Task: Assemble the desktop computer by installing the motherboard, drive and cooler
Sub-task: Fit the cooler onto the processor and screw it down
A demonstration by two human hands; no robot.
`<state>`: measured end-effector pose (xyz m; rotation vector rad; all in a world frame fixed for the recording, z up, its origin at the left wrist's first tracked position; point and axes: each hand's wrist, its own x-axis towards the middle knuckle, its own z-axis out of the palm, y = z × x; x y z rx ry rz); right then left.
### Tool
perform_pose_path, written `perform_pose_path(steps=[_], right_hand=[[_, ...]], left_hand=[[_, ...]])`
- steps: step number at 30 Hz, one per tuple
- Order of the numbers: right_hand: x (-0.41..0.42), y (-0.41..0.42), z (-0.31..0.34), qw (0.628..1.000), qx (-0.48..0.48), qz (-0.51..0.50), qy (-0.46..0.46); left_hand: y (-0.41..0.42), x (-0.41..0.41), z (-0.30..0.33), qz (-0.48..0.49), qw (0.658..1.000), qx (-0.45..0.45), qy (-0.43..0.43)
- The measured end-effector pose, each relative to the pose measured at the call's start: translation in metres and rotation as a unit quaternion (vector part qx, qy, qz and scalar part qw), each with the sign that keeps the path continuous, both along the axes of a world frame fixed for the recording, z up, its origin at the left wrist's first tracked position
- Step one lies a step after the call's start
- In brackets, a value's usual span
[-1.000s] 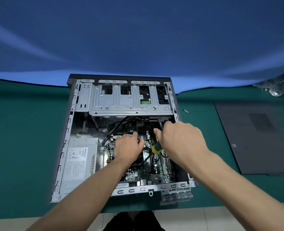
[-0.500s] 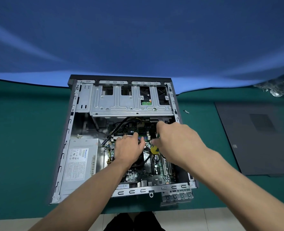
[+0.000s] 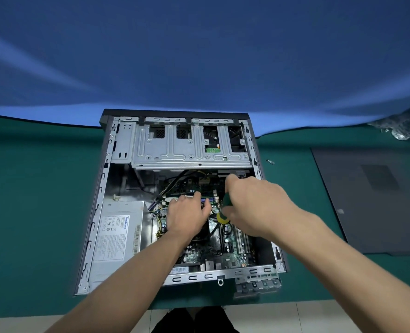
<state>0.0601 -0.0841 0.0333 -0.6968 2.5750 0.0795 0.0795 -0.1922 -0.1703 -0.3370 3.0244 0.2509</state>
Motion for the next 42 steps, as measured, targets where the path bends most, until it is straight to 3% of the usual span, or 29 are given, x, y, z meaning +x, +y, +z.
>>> perform_pose_path(steps=[3,7,12,17,21,26,30,34,38,42], right_hand=[[0.0,-0.002,-0.002,0.998,0.011,0.001,0.068],[0.002,0.0,-0.003,0.999,0.0,0.011,0.048],[0.004,-0.001,-0.003,0.994,-0.002,0.041,0.1],[0.004,-0.001,-0.008,0.999,-0.025,0.021,0.039],[0.0,0.001,-0.01,0.996,-0.013,0.01,0.088],[-0.002,0.005,-0.009,0.999,-0.016,0.018,0.034],[-0.005,0.006,-0.011,0.996,-0.01,0.005,0.085],[-0.005,0.005,-0.009,1.0,-0.01,0.001,0.015],[-0.004,0.003,-0.012,0.996,-0.014,-0.001,0.085],[-0.005,0.002,-0.011,1.0,-0.02,-0.008,0.017]], left_hand=[[0.001,0.0,0.001,0.006,1.0,0.004,-0.004],[0.0,0.0,0.0,0.001,1.0,0.011,-0.013],[0.0,0.0,0.001,-0.002,1.0,0.007,-0.01],[0.0,0.0,0.002,-0.002,1.0,0.017,-0.009],[0.0,0.0,0.002,-0.002,1.0,0.011,-0.002],[-0.001,0.0,0.001,0.005,1.0,0.02,-0.005],[0.0,0.0,0.0,0.003,1.0,0.023,-0.002],[0.0,0.0,0.001,0.002,1.0,0.025,-0.002],[-0.001,0.0,0.0,0.003,1.0,0.025,-0.001],[-0.001,-0.001,-0.001,0.005,1.0,0.025,0.001]])
